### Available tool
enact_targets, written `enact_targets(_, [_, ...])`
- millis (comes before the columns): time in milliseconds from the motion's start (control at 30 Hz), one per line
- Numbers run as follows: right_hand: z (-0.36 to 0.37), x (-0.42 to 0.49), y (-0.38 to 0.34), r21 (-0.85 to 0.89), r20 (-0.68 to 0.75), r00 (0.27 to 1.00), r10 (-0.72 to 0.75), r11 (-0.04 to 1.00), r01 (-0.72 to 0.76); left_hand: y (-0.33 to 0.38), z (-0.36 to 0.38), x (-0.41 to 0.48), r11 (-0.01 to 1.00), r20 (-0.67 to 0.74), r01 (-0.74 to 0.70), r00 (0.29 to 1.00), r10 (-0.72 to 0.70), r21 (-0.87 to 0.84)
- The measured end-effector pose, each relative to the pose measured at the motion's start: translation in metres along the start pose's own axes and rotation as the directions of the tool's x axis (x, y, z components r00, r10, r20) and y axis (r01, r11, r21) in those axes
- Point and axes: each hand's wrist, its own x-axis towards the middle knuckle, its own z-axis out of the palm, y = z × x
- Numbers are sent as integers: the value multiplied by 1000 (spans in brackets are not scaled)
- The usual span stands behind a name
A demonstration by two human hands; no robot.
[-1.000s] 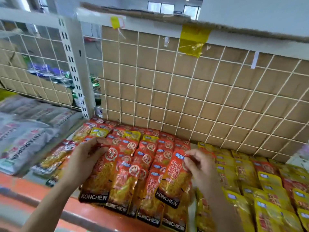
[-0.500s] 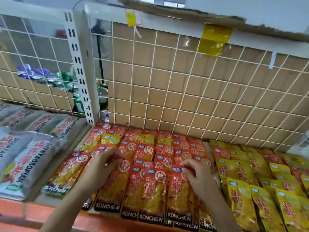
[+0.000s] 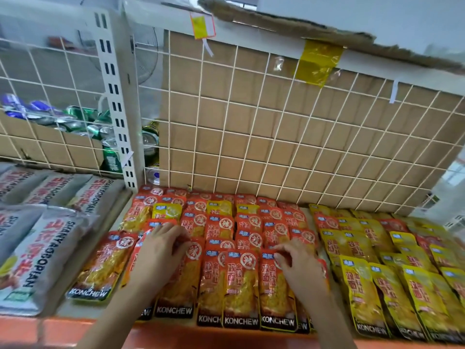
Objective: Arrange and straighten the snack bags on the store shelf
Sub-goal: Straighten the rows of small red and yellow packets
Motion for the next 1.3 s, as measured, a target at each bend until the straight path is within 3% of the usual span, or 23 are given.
enact_targets(200, [9, -1, 2, 38, -112, 993, 32, 999, -28, -6, 7, -1, 995, -7, -3, 1000, 4, 104])
enact_targets(400, [6, 4, 0, 95, -145, 989, 29, 995, -15, -14, -6, 13, 999, -45, -26, 999, 27, 37])
enact_targets(600, [3, 32, -23, 118, -49, 995, -84, 989, 89, -33, -20, 39, 994, -7, 79, 997, -80, -72])
enact_targets(833, [27, 83, -66, 30, 92, 969, -229, 973, 228, -49, -18, 72, 982, 150, 165, 973, -177, 87])
enact_targets(1000, [45, 114, -82, -78, 171, 954, -245, 962, 261, -56, -16, 82, 968, 219, 189, 950, -222, 163])
enact_targets(1167, [56, 132, -85, -194, 331, 929, -167, 951, 240, -61, -11, 83, 965, 241, 169, 946, -216, 199])
enact_targets(1300, [58, 138, -85, -180, 333, 931, -152, 958, 221, -65, -11, 87, 968, 224, 161, 953, -203, 191])
